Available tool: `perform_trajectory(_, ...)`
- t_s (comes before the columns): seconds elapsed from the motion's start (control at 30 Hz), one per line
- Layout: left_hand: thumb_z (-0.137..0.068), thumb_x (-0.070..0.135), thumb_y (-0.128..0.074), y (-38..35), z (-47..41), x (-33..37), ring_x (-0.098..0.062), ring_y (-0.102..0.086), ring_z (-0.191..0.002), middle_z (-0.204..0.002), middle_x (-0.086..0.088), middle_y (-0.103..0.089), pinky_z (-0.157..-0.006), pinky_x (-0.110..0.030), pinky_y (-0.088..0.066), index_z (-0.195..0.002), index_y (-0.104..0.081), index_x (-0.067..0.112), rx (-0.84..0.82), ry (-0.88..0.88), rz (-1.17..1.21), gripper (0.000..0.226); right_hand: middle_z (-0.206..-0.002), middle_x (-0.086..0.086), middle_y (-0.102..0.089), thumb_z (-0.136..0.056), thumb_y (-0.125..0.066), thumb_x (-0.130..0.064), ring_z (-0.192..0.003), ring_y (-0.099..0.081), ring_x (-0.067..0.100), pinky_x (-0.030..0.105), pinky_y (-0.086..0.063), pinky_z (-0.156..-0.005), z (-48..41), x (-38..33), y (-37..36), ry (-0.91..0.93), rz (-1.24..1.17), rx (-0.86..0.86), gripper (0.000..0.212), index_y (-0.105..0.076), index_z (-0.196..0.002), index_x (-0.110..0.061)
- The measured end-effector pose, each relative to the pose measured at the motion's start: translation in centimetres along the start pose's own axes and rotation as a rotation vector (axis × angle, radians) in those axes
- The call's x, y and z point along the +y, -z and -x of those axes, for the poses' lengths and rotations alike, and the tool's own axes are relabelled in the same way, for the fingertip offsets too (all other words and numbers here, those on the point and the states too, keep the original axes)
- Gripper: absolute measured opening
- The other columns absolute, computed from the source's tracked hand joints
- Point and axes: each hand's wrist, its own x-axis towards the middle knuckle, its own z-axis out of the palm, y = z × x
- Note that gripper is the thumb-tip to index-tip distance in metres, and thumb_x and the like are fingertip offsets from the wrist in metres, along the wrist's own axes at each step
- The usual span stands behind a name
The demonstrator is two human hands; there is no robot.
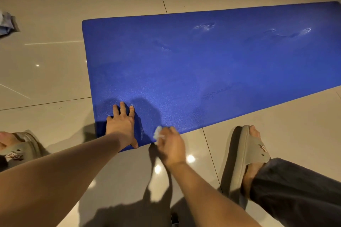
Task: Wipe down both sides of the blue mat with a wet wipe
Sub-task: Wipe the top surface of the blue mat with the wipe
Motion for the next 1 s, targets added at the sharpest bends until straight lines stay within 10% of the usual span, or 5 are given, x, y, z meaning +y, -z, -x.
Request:
perform_trajectory(0.2, -0.049, 0.074, -0.085, -0.2, 0.2, -0.7, -0.04, -0.002, -0.152, -0.165, -0.015, 0.006, -0.113, -0.05, -0.037, -0.16, 0.005, 0.018, 0.033, -0.026, 0.016, 0.153, -0.103, 0.008, -0.063, -0.093, -0.057, -0.012, -0.083, -0.059, 0.024, 0.026, -0.039, -0.072, -2.0, 5.5, 3.5, -0.399, -0.143, 0.25, 0.005, -0.057, -0.094, -0.017)
perform_trajectory(0.53, -0.062, 0.078, -0.076, -0.6, 0.4, -1.2, -0.041, 0.004, -0.153, -0.166, -0.016, 0.01, -0.118, -0.052, -0.03, -0.16, 0.008, 0.018, 0.053, -0.055, 0.012, 0.143, -0.083, 0.0, -0.062, -0.079, -0.042, -0.02, -0.081, -0.05, 0.017, 0.031, -0.04, -0.072, 3.1, -4.2, -5.3, 0.057, -0.198, -0.078, 0.015, -0.056, -0.075, -0.016)
perform_trajectory(0.83, -0.053, 0.076, -0.082, -0.6, 0.4, -1.2, -0.042, 0.003, -0.153, -0.166, -0.016, 0.009, -0.117, -0.054, -0.029, -0.16, 0.007, 0.018, 0.055, -0.072, 0.031, 0.151, -0.079, 0.0, -0.064, -0.098, -0.06, -0.02, -0.079, -0.066, 0.022, 0.024, -0.045, -0.07, -1.9, 5.8, 5.4, -0.536, -0.363, 0.379, 0.015, -0.06, -0.084, -0.015)
perform_trajectory(1.0, -0.053, 0.077, -0.082, -0.5, 0.3, -1.2, -0.041, 0.002, -0.153, -0.166, -0.016, 0.008, -0.117, -0.052, -0.031, -0.16, 0.007, 0.019, 0.056, -0.064, 0.022, 0.15, -0.076, -0.003, -0.064, -0.092, -0.052, -0.013, -0.071, -0.059, 0.015, 0.028, -0.046, -0.07, 0.1, 1.4, 1.2, -0.336, -0.374, 0.275, 0.015, -0.055, -0.078, -0.018)
